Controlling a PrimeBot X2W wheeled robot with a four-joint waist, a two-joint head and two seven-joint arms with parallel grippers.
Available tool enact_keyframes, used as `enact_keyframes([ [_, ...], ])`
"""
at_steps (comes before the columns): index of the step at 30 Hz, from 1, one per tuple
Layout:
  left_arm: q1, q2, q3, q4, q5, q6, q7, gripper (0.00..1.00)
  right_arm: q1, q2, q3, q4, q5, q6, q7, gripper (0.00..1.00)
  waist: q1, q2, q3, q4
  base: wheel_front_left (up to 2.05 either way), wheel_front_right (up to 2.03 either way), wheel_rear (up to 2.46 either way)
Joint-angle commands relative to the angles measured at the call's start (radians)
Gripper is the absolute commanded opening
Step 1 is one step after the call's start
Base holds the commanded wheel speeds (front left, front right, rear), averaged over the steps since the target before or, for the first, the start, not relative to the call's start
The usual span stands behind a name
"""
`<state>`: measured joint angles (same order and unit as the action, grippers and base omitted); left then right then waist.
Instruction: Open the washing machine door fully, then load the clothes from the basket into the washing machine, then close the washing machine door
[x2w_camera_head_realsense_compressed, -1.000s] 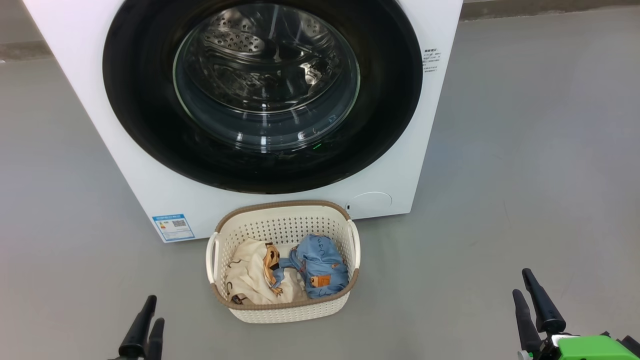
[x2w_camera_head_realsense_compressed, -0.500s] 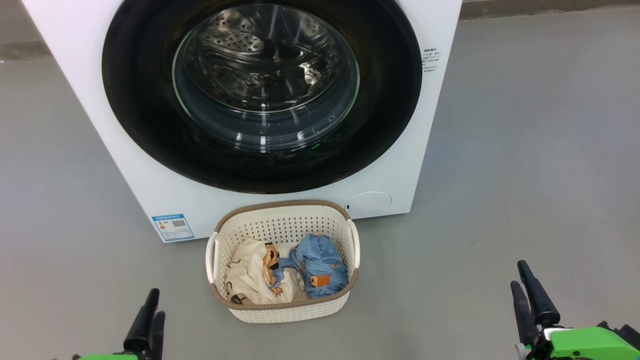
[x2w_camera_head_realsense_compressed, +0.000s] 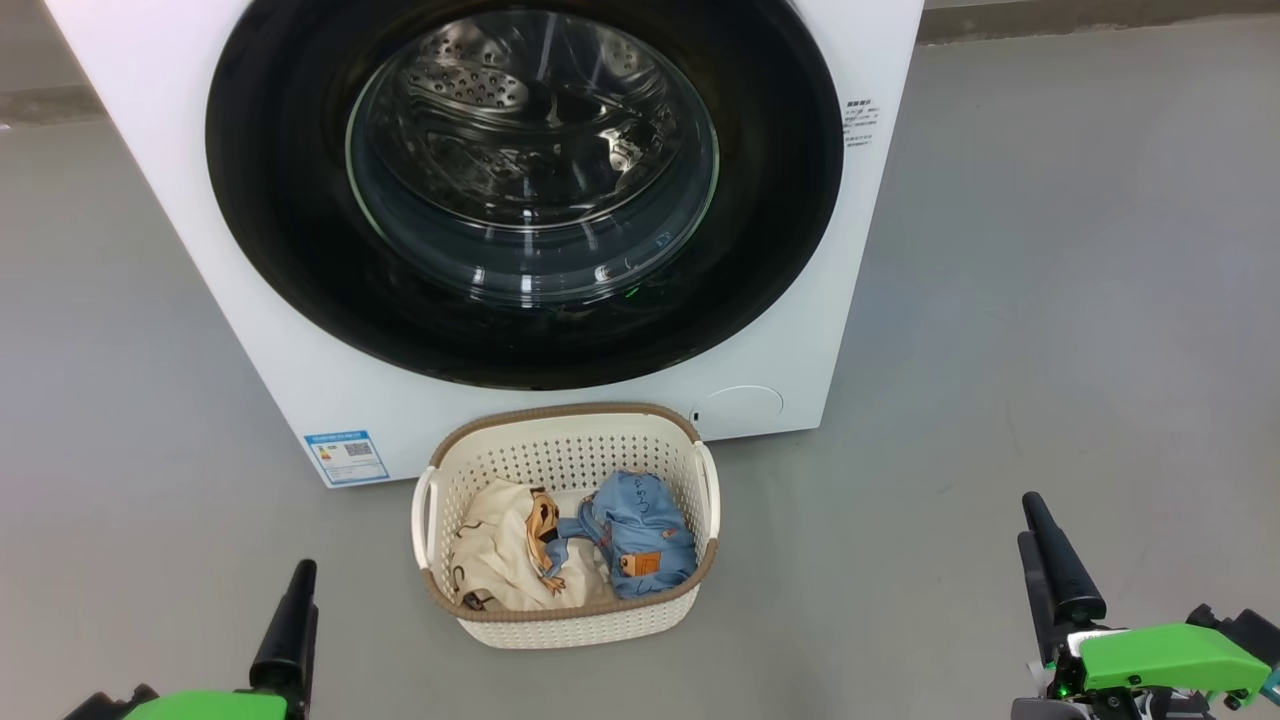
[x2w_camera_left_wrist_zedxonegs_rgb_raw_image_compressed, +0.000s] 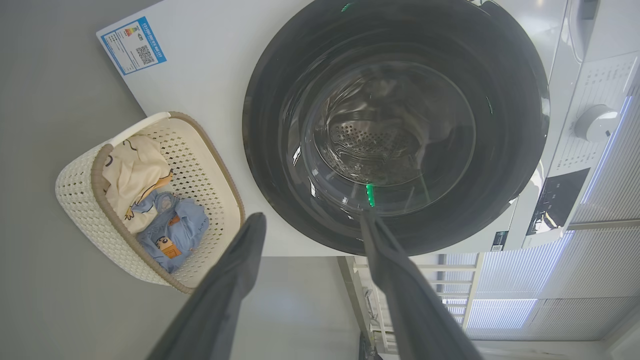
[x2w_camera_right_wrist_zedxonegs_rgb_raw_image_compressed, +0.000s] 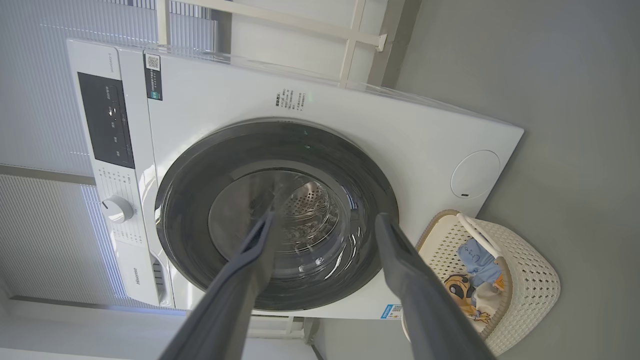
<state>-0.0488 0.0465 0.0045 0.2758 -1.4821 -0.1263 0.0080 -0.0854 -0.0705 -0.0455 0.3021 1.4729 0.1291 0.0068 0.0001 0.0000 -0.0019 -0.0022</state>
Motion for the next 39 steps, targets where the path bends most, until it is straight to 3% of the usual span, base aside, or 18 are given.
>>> enact_keyframes([
  [1, -0.057, 0.020, 0.005, -0.033, 0.030, -0.002, -0.010, 1.00, -0.056, -0.024, 0.014, -0.025, -0.026, 0.000, -0.012, 1.00, -0.0001, 0.0000, -0.001, 0.000, 0.00, 0.00, 0.00],
  [39, -0.095, 0.070, -0.063, -0.048, 0.541, -0.003, -0.121, 1.00, -0.147, -0.085, 0.128, 0.014, -0.454, 0.001, -0.122, 1.00, -0.0001, 0.0000, -0.009, 0.005, 0.00, 0.00, 0.00],
])
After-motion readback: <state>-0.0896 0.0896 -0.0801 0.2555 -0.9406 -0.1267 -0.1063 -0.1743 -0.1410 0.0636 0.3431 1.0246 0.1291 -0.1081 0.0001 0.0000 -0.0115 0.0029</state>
